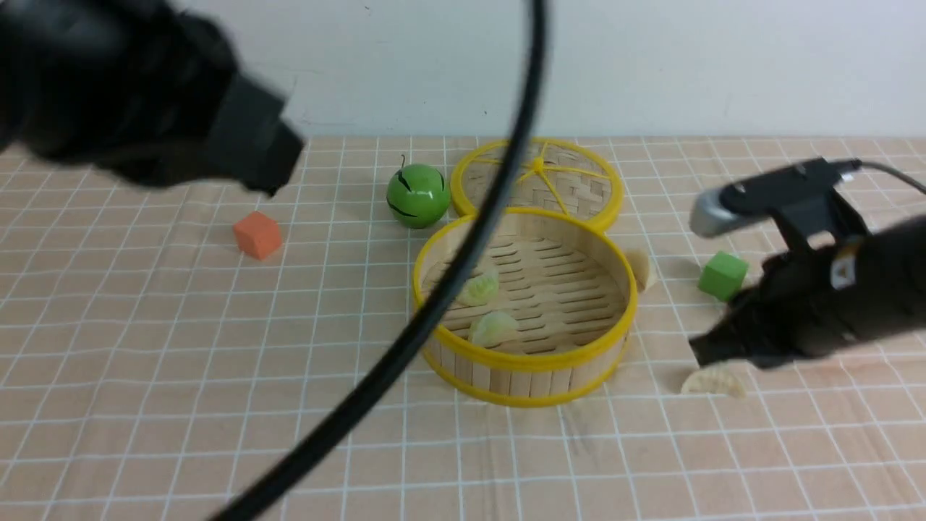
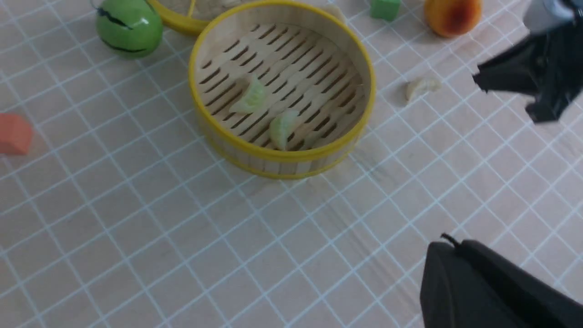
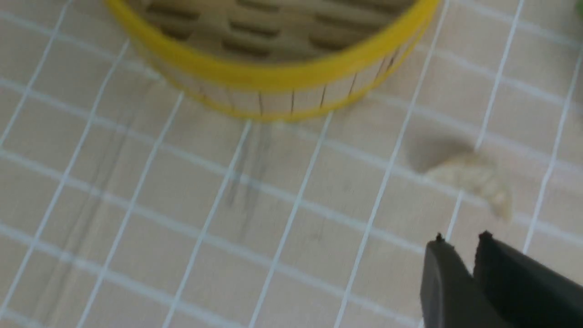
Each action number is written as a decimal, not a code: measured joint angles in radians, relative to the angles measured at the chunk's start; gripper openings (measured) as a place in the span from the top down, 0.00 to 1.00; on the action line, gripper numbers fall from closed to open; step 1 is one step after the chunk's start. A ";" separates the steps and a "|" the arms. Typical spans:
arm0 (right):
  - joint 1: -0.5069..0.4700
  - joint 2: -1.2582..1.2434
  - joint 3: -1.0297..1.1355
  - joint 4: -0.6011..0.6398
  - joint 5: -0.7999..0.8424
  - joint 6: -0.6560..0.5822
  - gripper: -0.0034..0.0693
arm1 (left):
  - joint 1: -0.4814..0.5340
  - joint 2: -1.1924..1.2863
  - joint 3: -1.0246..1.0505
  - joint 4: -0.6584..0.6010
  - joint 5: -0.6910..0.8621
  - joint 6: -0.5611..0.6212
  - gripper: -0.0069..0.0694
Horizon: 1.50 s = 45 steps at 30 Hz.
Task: Put the dumplings into the steamer on the table with the brown tablecloth.
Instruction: 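Reach for and grasp a dumpling lying on the table beside the steamer, then place the dumpling in the bamboo steamer basket with the right gripper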
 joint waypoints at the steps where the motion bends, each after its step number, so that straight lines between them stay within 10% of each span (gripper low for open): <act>1: -0.021 0.061 -0.068 0.000 0.001 0.007 0.72 | 0.000 -0.083 0.134 0.026 -0.073 -0.015 0.93; 7: -0.149 0.373 -0.419 0.086 0.083 0.014 0.50 | 0.000 -0.486 0.661 0.174 -0.338 -0.182 0.93; 14: -0.174 0.672 -0.751 0.139 0.127 -0.010 0.45 | 0.000 -0.794 0.919 0.355 -0.213 -0.463 0.93; 45: -0.124 0.700 -0.943 0.148 0.343 -0.110 0.69 | 0.000 -0.847 1.026 0.538 -0.344 -0.487 0.93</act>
